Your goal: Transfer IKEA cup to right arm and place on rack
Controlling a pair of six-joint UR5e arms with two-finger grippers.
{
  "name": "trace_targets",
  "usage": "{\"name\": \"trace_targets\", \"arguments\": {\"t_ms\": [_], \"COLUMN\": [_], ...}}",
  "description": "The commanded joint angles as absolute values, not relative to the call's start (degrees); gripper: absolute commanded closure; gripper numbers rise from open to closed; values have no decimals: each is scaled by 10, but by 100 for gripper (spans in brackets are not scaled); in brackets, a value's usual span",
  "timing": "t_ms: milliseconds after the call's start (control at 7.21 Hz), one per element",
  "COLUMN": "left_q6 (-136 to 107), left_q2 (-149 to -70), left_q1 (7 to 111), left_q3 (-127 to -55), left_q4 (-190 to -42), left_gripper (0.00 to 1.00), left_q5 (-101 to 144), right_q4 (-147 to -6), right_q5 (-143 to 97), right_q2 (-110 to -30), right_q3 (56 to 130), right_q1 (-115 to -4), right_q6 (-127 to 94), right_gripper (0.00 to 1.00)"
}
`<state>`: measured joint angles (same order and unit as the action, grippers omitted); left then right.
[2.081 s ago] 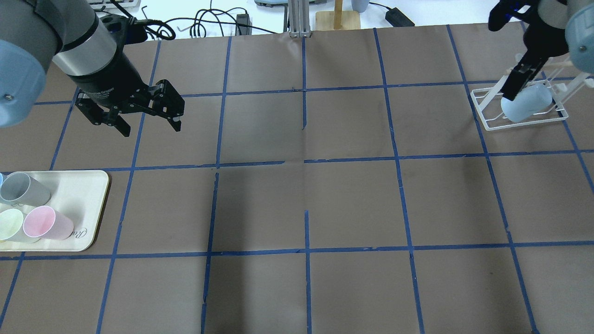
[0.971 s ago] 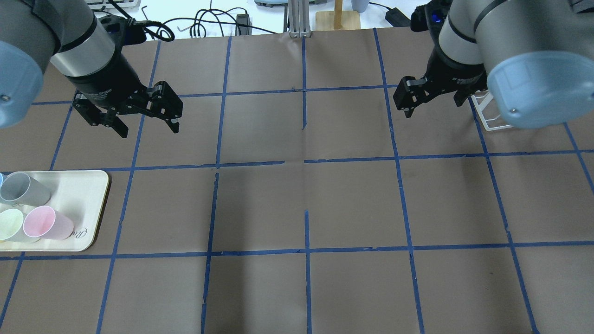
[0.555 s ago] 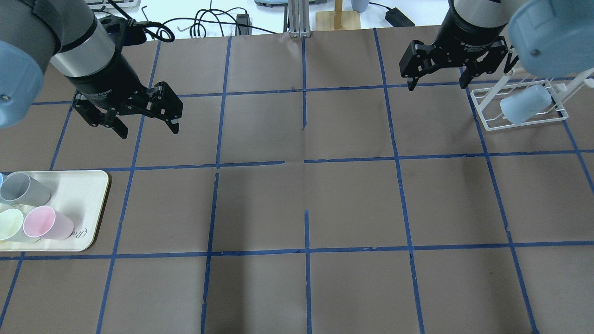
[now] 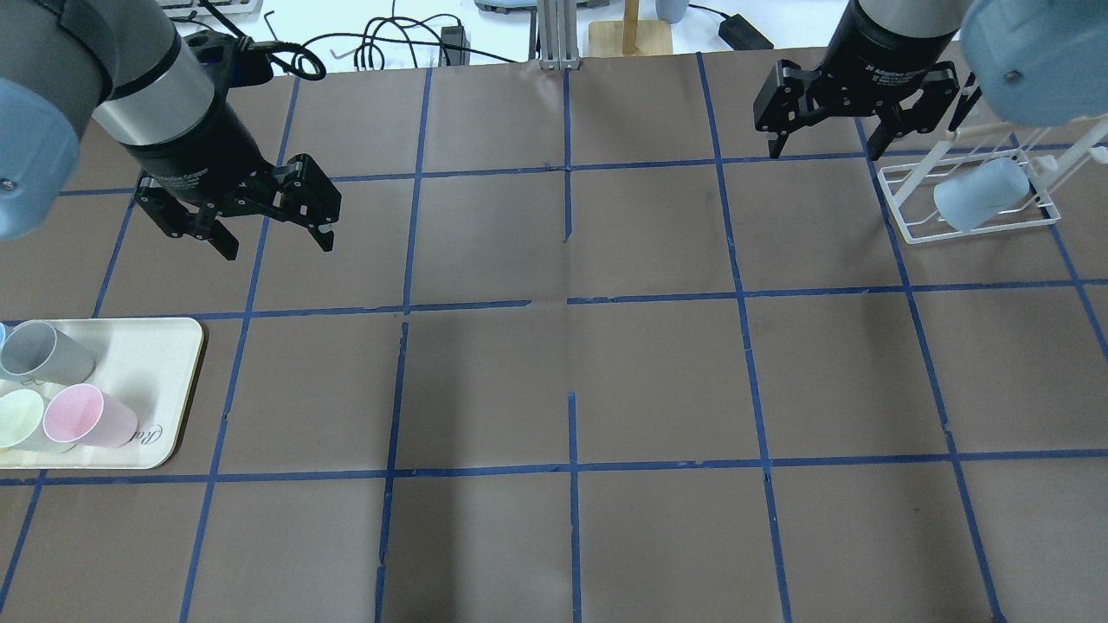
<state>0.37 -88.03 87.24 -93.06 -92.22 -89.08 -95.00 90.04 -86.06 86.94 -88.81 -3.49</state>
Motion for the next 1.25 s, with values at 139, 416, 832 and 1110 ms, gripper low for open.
{"name": "trace_targets", "arguments": {"t_ms": [139,416,832,1110], "left_q6": [4,4,4,2], "left_q2": [-880,-880,-880,-880], "left_q1": [872,872,872,872], "left_q3": [-932,-932,-932,-932], "left_q4": [-921,-920,-919,-918], "left_gripper": [0,0,0,0], "left_q5": [-892,-894,-894,-894], "right_q4": [-921,-878,-878,-879], "right_q5": [908,904,901,902], "right_q2": [-865,-851,-851,-850], "right_q3": [855,815,817,825], "right_q1": [-891,-892,-894,-894], "right_q6": [-34,-33,-33,-33], "right_gripper": [0,0,0,0]}}
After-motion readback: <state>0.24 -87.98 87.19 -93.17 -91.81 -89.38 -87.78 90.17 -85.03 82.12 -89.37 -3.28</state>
